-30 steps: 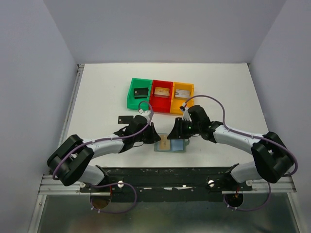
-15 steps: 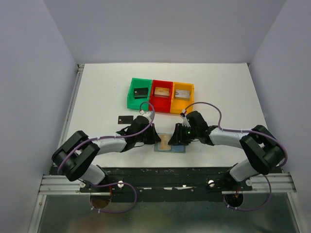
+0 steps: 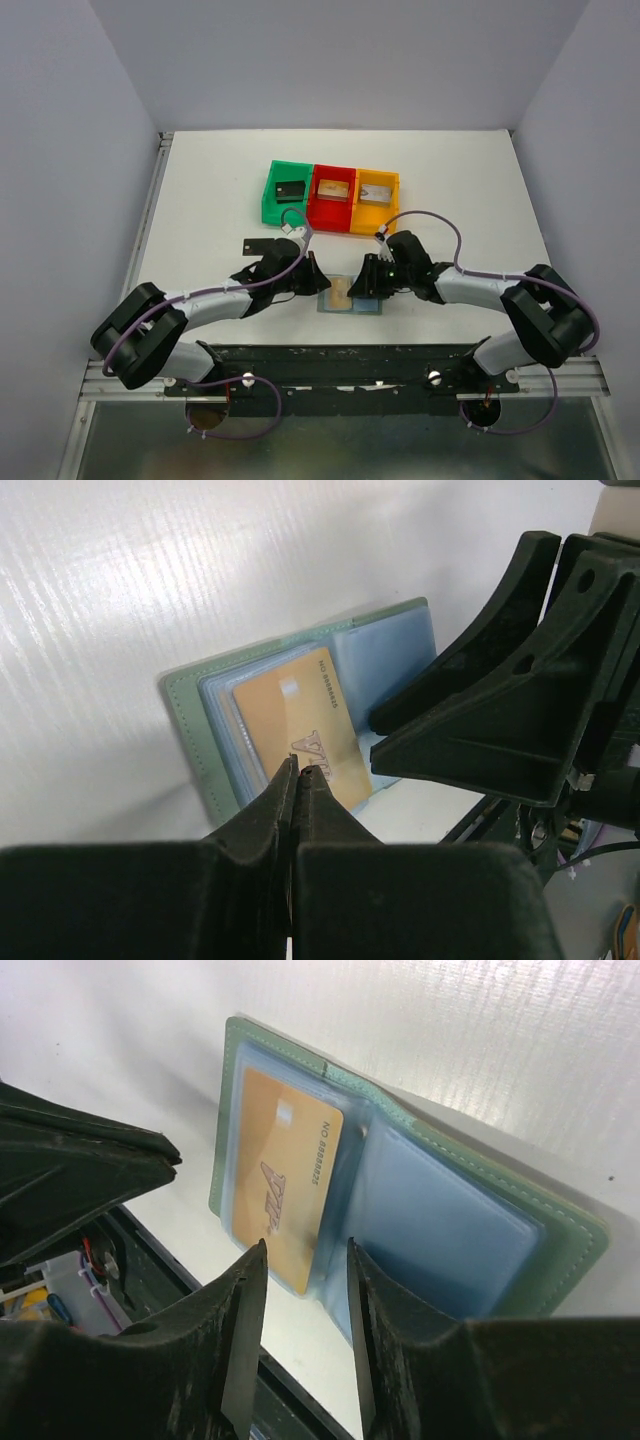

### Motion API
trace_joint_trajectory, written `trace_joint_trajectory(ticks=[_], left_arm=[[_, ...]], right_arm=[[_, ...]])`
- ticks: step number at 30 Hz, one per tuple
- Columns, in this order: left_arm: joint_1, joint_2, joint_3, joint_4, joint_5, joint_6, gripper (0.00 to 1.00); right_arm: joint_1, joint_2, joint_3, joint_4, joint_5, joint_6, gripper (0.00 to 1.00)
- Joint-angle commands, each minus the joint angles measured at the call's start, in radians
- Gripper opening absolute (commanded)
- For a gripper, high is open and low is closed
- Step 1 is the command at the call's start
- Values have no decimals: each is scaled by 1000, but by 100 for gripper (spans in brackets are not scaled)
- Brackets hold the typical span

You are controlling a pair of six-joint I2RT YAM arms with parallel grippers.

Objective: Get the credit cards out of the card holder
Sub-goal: Remove the credit card from the card holder.

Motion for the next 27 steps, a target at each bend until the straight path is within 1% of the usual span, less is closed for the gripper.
trace_joint_trajectory(ticks=[1,5,11,15,27], left_arm=[[-5,-17,13,19,-3,16,3],[-18,31,32,35,28,21,2],[-38,110,56,33,31,16,0],[-39,112,53,10,15,17,0],[-39,112,38,-11,-11,21,0]], right_arm=[[4,-50,15,-66,51,-12,44],[5,-78,21,-40,16,-12,43],[7,-16,32,12,-61,11,39],[7,14,21,44,-73,30,39],[7,54,9,46,-58,22,38]])
